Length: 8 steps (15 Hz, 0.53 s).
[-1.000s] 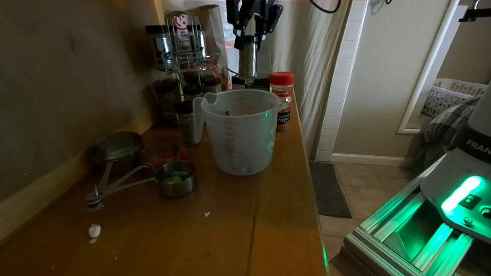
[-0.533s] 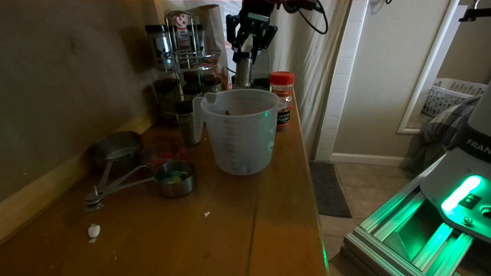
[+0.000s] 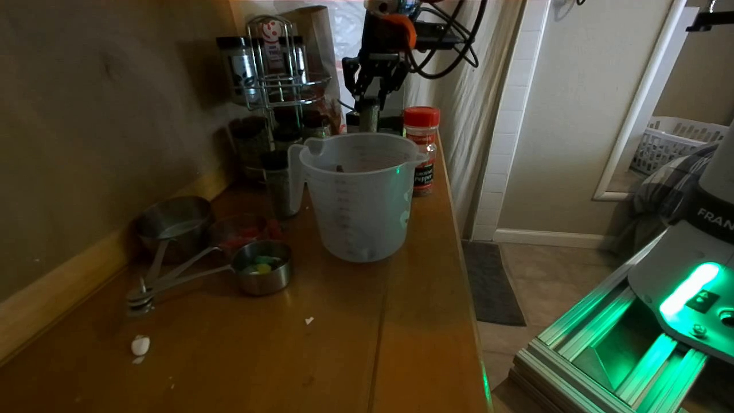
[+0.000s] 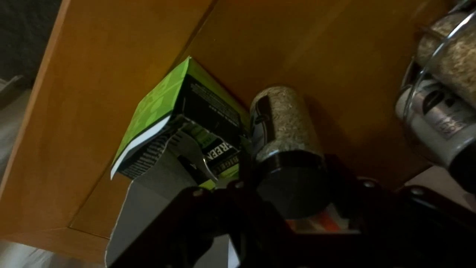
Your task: Remove one bottle from the top rack
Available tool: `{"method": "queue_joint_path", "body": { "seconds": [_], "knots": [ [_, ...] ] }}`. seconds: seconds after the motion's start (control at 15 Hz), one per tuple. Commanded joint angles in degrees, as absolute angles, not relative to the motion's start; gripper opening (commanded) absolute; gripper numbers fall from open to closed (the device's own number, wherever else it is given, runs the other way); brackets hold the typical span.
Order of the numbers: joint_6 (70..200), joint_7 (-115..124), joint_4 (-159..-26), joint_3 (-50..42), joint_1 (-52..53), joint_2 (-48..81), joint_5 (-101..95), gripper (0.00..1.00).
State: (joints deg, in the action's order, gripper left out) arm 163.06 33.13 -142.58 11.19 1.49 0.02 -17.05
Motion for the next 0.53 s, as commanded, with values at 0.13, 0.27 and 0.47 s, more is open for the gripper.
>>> {"method": "queue_joint_path", "body": {
  "seconds": [0.13,0.27,0.47],
  "knots": [
    [162.3,34.7,-140.6,12.8,3.1,1.0,-18.3,0.25],
    [161.5,36.0,-140.1,12.9,3.3,1.9,-20.2,0.25],
    [159.5,37.7,-138.9,12.5,3.3,3.5,-22.6,0.25]
  ]
}}
